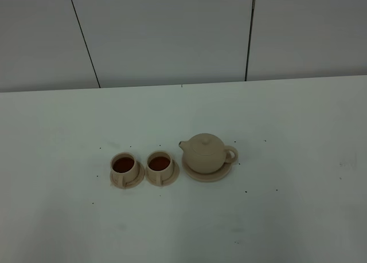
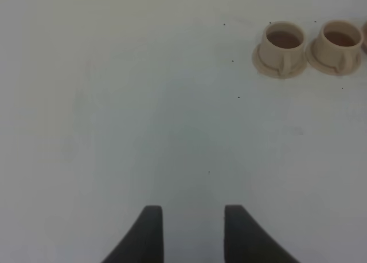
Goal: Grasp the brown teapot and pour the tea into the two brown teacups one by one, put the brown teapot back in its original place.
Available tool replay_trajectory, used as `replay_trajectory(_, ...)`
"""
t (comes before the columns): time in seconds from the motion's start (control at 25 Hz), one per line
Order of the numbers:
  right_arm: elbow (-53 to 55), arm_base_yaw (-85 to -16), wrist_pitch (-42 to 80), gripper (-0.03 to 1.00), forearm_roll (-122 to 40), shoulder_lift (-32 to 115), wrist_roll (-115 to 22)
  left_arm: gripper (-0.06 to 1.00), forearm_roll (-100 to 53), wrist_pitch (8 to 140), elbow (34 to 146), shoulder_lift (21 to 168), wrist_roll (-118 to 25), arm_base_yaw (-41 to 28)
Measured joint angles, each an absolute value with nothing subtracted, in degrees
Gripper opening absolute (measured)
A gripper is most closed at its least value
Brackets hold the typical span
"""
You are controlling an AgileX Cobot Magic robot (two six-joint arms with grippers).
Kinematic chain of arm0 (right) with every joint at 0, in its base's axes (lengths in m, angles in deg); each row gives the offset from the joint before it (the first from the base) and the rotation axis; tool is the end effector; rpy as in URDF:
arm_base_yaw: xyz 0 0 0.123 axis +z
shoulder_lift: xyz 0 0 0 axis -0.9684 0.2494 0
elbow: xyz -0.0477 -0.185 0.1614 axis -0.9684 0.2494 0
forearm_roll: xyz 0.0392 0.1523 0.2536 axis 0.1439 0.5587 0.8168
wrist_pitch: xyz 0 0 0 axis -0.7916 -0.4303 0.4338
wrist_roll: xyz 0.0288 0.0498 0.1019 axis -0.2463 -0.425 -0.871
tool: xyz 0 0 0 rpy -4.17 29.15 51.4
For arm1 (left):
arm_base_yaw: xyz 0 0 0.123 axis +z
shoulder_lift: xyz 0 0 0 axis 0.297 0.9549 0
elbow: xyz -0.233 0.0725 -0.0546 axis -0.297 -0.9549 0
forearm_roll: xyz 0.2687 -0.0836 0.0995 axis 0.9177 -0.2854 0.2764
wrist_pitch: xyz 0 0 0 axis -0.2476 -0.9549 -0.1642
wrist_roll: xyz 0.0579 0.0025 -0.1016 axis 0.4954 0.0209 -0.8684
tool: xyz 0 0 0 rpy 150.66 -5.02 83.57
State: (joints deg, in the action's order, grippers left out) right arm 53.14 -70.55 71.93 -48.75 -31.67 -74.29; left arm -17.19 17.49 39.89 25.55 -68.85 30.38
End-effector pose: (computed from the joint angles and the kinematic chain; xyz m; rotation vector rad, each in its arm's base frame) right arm 0.0943 0.0083 0.2826 -0.0029 2.0696 0.1059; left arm 0.1053 0.0112 0.2871 -0.0195 2.0905 0.1103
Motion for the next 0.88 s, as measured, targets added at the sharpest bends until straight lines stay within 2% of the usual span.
replay_trajectory(0.88,53.33,-70.55,71.66,0.45,-48.44,-31.67,-74.18,0.33,-17.19,17.49,39.89,25.55,-68.85,30.38)
